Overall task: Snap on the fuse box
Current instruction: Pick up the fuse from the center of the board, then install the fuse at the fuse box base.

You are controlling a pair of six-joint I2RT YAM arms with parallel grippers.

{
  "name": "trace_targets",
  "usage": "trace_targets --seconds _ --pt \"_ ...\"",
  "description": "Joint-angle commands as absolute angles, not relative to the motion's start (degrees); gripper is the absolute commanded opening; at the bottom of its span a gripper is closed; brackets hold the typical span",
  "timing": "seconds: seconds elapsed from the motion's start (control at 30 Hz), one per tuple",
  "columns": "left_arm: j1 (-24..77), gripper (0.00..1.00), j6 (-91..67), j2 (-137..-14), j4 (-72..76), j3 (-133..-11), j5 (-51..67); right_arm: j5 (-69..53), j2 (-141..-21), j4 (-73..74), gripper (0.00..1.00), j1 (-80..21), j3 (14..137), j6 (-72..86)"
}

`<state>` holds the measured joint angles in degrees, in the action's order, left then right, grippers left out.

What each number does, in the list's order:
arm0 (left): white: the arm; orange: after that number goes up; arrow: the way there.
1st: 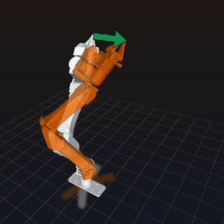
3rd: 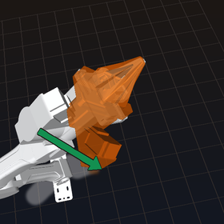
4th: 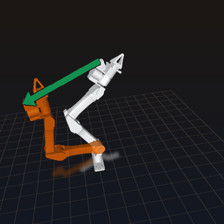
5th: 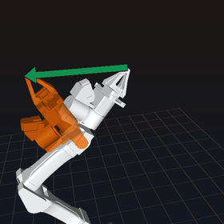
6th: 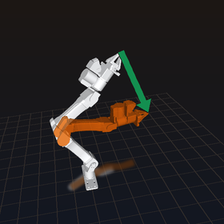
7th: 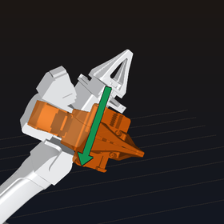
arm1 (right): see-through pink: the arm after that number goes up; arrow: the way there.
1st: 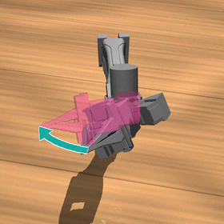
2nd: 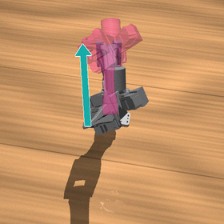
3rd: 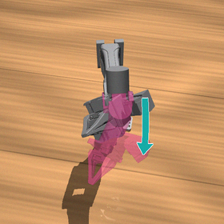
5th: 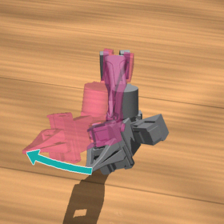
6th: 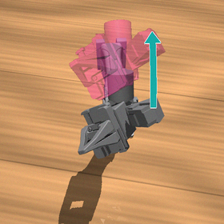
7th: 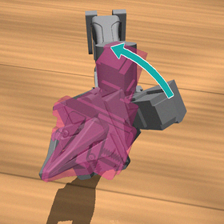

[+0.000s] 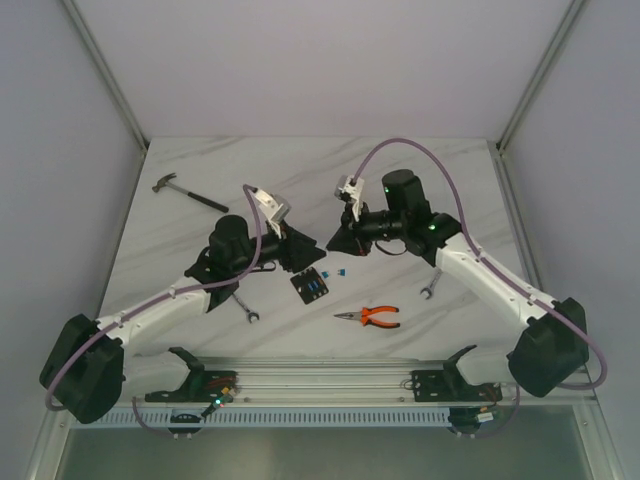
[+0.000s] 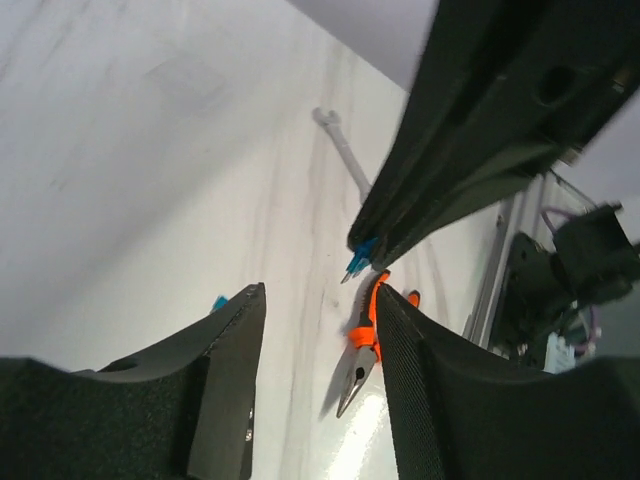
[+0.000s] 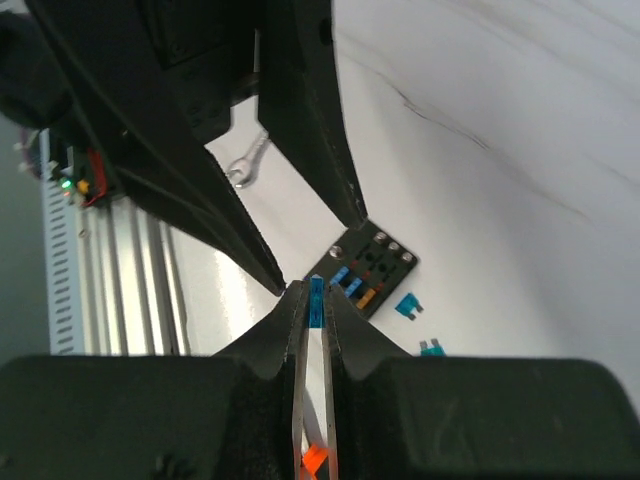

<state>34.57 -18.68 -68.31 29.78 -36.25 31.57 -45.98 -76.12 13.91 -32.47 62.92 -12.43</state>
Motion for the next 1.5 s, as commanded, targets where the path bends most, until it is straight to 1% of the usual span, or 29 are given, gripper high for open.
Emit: trace_targets --seconds 0.0,0.23,0.43,0.57,0.77,1.0,1.23,1.47 --pt "34.5 0.59 -28.6 -67.2 25.7 -34.2 18.6 -31.3 -78.5 14.3 0.0 -34.8 65.9 -6.0" --pt "34.4 0.67 -40.3 -64.6 22.7 -28.1 8.0 -13.6 -83.4 15.3 0.0 -41.5 67.5 -1.0" --pt "34.2 0.69 -47.6 -61.9 23.2 -23.4 2.7 -2.3 -90.1 14.2 0.0 -47.8 68.9 5.3" --pt "34.1 0.66 -50.8 -62.9 25.5 -21.3 2.5 1.2 -92.8 11.4 0.0 -50.2 67.5 9.3" --pt "34.1 0.6 -55.0 -66.6 27.1 -19.9 2.4 5.3 -95.0 8.0 0.0 -50.8 65.6 11.8" --pt "34.1 0.54 -58.2 -69.8 28.5 -19.0 2.2 6.5 -97.8 5.7 0.0 -51.4 64.8 12.8" --pt "34.1 0.47 -59.9 -75.6 29.3 -20.3 4.1 8.5 -99.9 4.6 0.0 -52.3 63.9 13.4" --pt "34.0 0.46 -60.4 -77.9 29.7 -20.4 4.2 11.5 -100.8 3.5 0.0 -53.6 62.4 13.5"
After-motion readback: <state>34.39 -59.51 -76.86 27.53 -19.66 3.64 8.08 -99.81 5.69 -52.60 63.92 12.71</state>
